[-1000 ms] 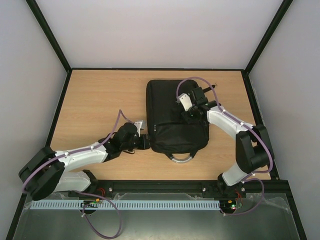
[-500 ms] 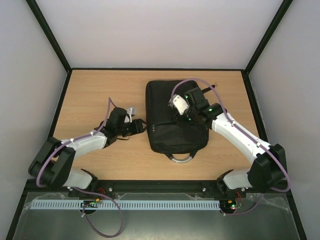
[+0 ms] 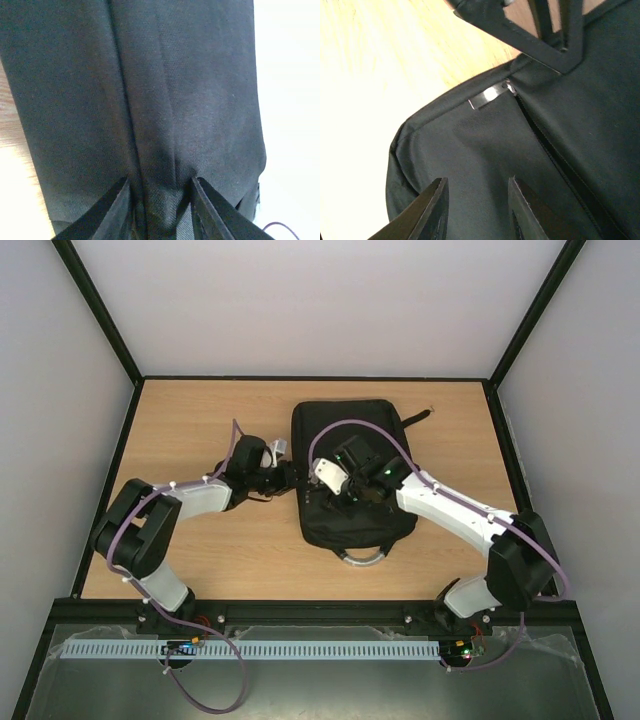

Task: Pack the student bag
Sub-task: Zip the student bag at the center of the board.

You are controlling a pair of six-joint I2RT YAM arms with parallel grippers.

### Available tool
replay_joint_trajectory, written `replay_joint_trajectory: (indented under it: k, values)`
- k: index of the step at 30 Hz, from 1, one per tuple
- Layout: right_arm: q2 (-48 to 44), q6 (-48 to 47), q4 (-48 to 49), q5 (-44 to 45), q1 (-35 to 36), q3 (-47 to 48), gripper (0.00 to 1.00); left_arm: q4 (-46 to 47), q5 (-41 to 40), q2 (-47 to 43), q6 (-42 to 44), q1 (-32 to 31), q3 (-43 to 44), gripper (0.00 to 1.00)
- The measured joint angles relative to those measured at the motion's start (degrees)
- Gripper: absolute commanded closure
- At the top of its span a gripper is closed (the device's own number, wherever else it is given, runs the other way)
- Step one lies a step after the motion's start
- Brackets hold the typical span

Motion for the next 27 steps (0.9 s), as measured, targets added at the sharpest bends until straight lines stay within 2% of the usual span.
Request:
replay_joint_trajectory:
  k: [4,9,18,27]
  values:
    - [2.62,0.09,0.0,0.42,1.77,1.49,0.65,-0.87,-0.48,0.26,-0.98,-0.24,0.68,0.88]
    - [4.72,1.57,0.92,1.75,4.35,2.89,0.58,-2.08,-2.23,-1.62,-1.51,-1.09,0.7,0.97]
    - [6.99,6.86,2.03,6.58,5.31,4.31,0.54,-5.01,-4.7,-5.14,-2.58,-2.8,0.15,0.98]
    - [8.09,9.92,2.73,9.01,5.7,5.18,0.55,-5.97,-5.64,-6.12,-3.82,-3.39,0.13,0.98]
